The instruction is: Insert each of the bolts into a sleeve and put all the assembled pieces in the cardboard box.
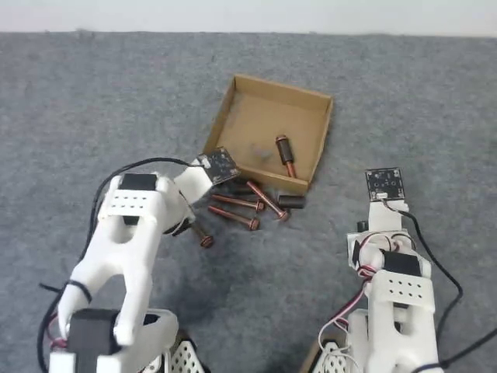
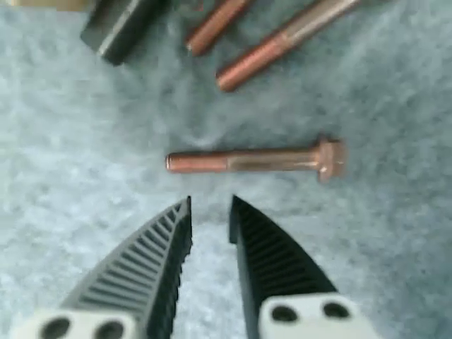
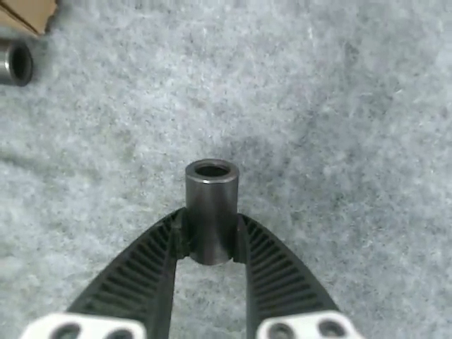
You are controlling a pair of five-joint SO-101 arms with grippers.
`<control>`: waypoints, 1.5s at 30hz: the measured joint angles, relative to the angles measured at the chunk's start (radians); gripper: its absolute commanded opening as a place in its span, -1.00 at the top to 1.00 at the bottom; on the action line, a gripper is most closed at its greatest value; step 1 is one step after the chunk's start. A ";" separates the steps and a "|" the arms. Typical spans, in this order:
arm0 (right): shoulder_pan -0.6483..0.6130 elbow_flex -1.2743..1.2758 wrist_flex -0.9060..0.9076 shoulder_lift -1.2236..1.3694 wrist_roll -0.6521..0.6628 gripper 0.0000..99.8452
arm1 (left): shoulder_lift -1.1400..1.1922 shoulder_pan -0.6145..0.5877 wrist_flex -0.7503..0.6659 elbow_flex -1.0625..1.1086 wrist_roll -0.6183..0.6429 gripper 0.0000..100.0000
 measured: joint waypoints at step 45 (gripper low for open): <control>0.003 0.000 0.000 0.000 0.006 0.98 | 0.087 0.224 -0.354 0.130 0.572 0.97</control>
